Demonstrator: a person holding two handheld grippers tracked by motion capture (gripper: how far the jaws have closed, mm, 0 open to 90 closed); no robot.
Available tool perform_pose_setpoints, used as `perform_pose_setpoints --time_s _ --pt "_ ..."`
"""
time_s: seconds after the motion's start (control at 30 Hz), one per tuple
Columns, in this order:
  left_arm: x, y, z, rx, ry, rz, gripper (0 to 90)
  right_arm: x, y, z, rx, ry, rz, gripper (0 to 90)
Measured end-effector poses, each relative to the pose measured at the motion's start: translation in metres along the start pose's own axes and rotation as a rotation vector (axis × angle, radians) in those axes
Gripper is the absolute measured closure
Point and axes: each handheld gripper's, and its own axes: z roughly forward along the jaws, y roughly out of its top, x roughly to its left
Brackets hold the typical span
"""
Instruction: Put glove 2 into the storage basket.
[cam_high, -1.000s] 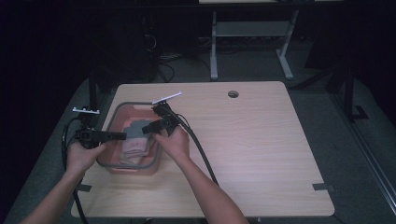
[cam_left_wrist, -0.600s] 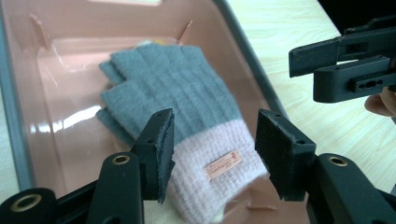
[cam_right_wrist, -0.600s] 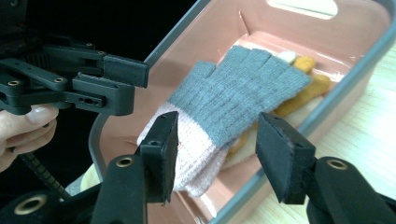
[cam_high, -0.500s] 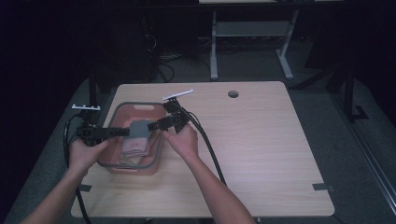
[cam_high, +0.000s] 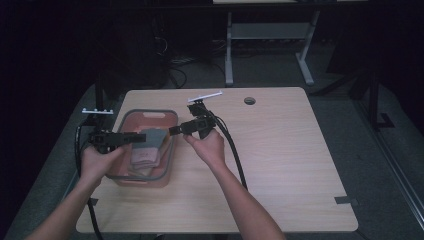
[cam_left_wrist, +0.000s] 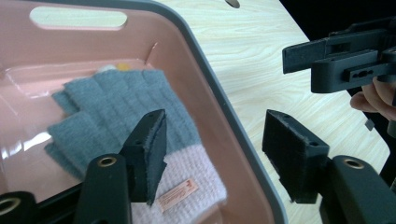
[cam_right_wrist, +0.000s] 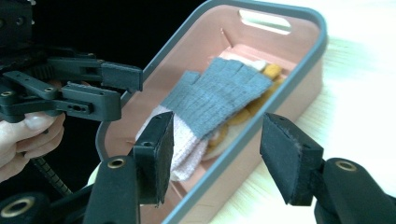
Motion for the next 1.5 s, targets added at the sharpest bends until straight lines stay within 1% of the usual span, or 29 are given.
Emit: perform_pose_setpoints --time_s 0.13,0.2,0.27,0.37,0.6,0.63,0.77,0.8,0.83,0.87,0.93,0.97,1.07,1.17,1.2,1.3,1.37,1.5 --pt "-0.004 0.002 0.004 0.001 -0.006 0.000 38.5 -0.006 -0.001 -0.008 -0.013 -0.001 -0.002 43.2" --pt "-0.006 0.003 0.006 0.003 -0.014 0.003 38.1 -0.009 -0.002 -0.012 -0.014 0.000 0.014 42.8" --pt "-0.009 0.005 0.007 -0.012 -0.021 -0.006 37.9 -0.012 -0.003 -0.016 -0.022 0.004 0.019 42.1" --pt "-0.012 0.008 0.009 -0.016 -0.029 0.000 37.3 -0.017 -0.004 -0.024 -0.038 0.006 0.034 41.7" --pt "-0.027 0.013 0.016 -0.023 -0.052 0.018 36.3 -0.023 -0.006 -0.039 -0.045 -0.010 0.045 41.2" --pt "-0.028 0.013 0.017 -0.021 -0.053 0.021 36.2 -0.024 -0.007 -0.041 -0.052 -0.010 0.038 41.2" --pt "-0.034 0.014 0.022 -0.013 -0.052 0.030 35.4 -0.027 -0.008 -0.049 -0.057 -0.018 0.046 40.5" --pt "-0.035 0.014 0.023 -0.011 -0.051 0.032 35.3 -0.028 -0.008 -0.050 -0.064 -0.017 0.040 40.5" --pt "-0.037 0.014 0.024 -0.005 -0.052 0.035 35.2 -0.028 -0.009 -0.052 -0.062 -0.015 0.051 40.3" --pt "-0.038 0.015 0.025 -0.002 -0.054 0.037 35.0 -0.030 -0.009 -0.053 -0.063 -0.018 0.041 40.2" --pt "-0.040 0.015 0.027 0.000 -0.057 0.038 34.8 -0.032 -0.011 -0.056 -0.065 -0.020 0.051 40.1" --pt "-0.041 0.015 0.028 0.003 -0.059 0.042 34.7 -0.034 -0.011 -0.058 -0.066 -0.023 0.046 40.1" --pt "-0.045 0.016 0.032 0.008 -0.063 0.043 34.1 -0.039 -0.015 -0.063 -0.068 -0.027 0.062 39.7" --pt "-0.049 0.016 0.035 0.017 -0.067 0.053 33.8 -0.043 -0.017 -0.067 -0.080 -0.030 0.062 39.3" --pt "-0.050 0.016 0.036 0.016 -0.070 0.053 33.5 -0.044 -0.017 -0.068 -0.080 -0.028 0.072 39.3" --pt "-0.055 0.016 0.039 0.014 -0.077 0.058 32.6 -0.047 -0.020 -0.072 -0.084 -0.031 0.083 38.9" --pt "-0.058 0.017 0.040 0.017 -0.084 0.062 32.2 -0.049 -0.021 -0.074 -0.087 -0.034 0.075 38.9" --pt "-0.063 0.018 0.043 0.018 -0.094 0.070 31.7 -0.052 -0.025 -0.080 -0.086 -0.044 0.086 38.7"
